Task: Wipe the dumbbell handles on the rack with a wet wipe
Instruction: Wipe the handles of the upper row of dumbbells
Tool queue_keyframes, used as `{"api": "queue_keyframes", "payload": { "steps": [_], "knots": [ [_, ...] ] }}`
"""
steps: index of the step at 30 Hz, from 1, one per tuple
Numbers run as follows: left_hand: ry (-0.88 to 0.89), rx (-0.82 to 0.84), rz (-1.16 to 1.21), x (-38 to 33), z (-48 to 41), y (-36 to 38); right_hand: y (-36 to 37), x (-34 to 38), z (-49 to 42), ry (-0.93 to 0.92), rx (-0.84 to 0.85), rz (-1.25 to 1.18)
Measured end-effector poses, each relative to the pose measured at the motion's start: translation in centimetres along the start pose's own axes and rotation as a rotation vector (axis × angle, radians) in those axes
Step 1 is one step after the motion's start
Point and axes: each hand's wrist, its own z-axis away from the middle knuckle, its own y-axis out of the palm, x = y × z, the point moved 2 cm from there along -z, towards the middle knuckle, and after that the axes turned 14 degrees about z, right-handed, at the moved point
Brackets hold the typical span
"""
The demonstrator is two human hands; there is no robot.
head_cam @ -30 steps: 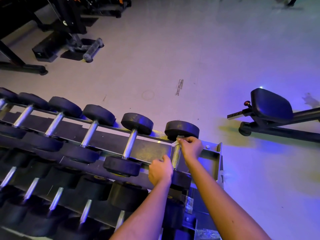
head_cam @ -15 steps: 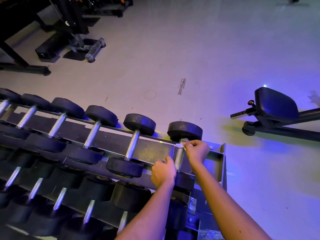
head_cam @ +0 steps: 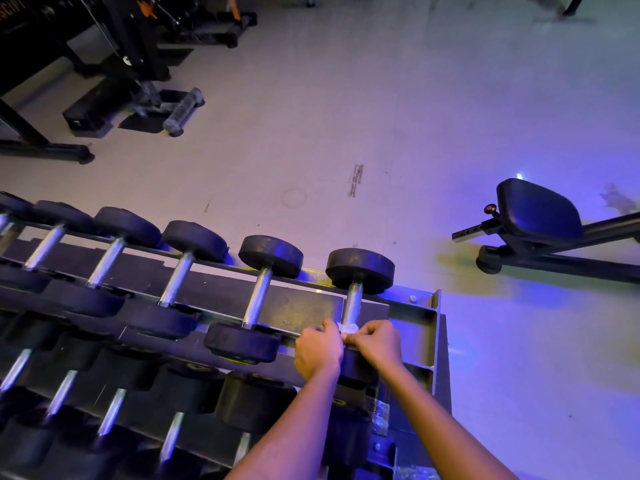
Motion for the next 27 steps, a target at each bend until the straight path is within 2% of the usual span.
{"api": "queue_keyframes", "payload": {
  "steps": [4,8,11,14,19,23,27],
  "knots": [
    [-0.005,0.001,0.001,0.0,-0.2,0.0,-0.3,0.1,-0.6,-0.029,0.048,0.051],
    [0.0,-0.004,-0.002,0.1,-0.1,0.0,-0.4,0.0,-1.4,0.024,0.09,0.04],
    [0.002,-0.001,0.0,0.1,-0.2,0.0,-0.5,-0.8,-1.6,0.108,0.106,-0.061],
    [-0.003,-0.004,-0.02,0.0,-0.1,0.0,-1.0,-2.3,-2.0,0.179,0.037,-0.223],
    [0.003,-0.006,-0.026,0.0,-0.3,0.1,-2.0,-2.1,-3.7,0.183,-0.002,-0.512],
    [-0.009,-0.014,-0.034,-0.1,-0.2,-0.1,-1.8,0.1,-5.6,0.132,0.022,-0.529],
    [-0.002,-0.021,-0.038,-0.1,-0.2,-0.1,-0.8,0.6,-6.2,0.177,0.107,-0.561]
  ]
}}
